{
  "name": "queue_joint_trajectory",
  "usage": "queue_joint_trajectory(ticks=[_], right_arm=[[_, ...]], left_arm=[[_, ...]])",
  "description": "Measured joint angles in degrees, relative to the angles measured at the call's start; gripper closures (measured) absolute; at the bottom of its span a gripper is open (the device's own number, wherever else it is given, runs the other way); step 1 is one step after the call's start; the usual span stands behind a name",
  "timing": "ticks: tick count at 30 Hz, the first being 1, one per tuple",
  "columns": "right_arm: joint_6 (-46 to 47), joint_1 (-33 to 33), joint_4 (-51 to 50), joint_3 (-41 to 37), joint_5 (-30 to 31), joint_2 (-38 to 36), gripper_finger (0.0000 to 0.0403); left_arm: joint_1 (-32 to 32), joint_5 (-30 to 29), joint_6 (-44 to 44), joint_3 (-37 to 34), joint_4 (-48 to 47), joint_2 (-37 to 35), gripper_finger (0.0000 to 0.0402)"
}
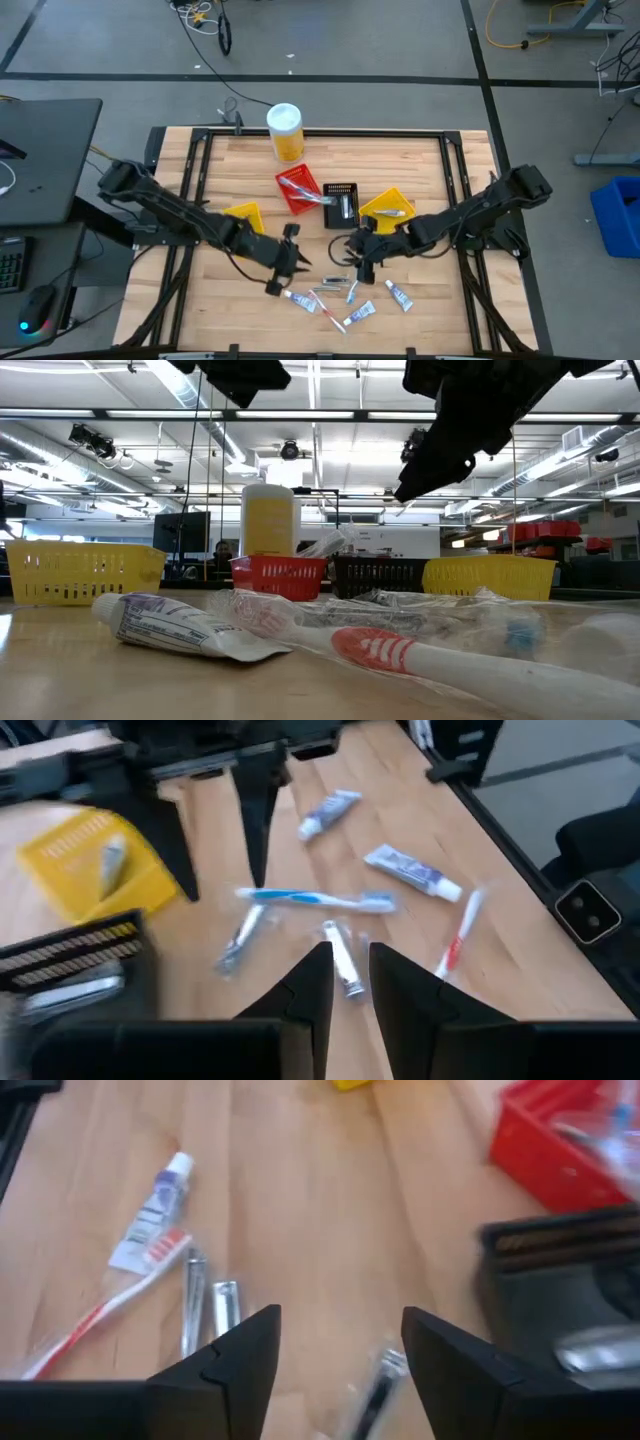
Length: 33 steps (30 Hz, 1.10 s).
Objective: Pick & Place Travel size toiletries
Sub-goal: Put the silver nail cutter into the black bin
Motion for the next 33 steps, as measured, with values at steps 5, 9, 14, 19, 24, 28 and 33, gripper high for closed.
queue_joint_trajectory(ticks=[5, 9, 14, 19, 24, 28, 33], right_arm=[[-0.22, 2.42, 5.5, 0.0, -0.25, 3.71, 0.018], [0.25, 4.9, 12.36, 0.0, -1.64, 6.98, 0.019], [1.34, 7.31, 22.6, 0.07, -1.58, 13.96, 0.0198], [1.06, 8.38, 25.97, 0.04, -0.63, 19.82, 0.0197], [0.07, 8.17, 26.07, 0.04, 0.16, 22.44, 0.0206], [-0.33, 8.12, 26.62, 0.04, 0.18, 22.76, 0.0216], [-2.24, 8.44, 27.46, 0.04, -1.1, 22.76, 0.0226]], left_arm=[[-2.66, -2.85, -1.93, -0.01, 3.49, 5.67, 0.0326], [-3.47, -3.28, -3.23, -0.04, 7.52, 9.19, 0.0326], [-4.5, -4.94, -4.99, -0.04, 11.66, 10.78, 0.0326], [-6.52, -7.81, -3.32, -0.04, 11.43, 10.54, 0.0326], [-7.45, -8.64, -4.27, -0.02, 11.4, 10.41, 0.0326], [-7.43, -8.7, -4.51, -0.02, 11.4, 10.41, 0.0326], [-7.45, -8.77, -4.5, -0.02, 11.4, 10.41, 0.0326]])
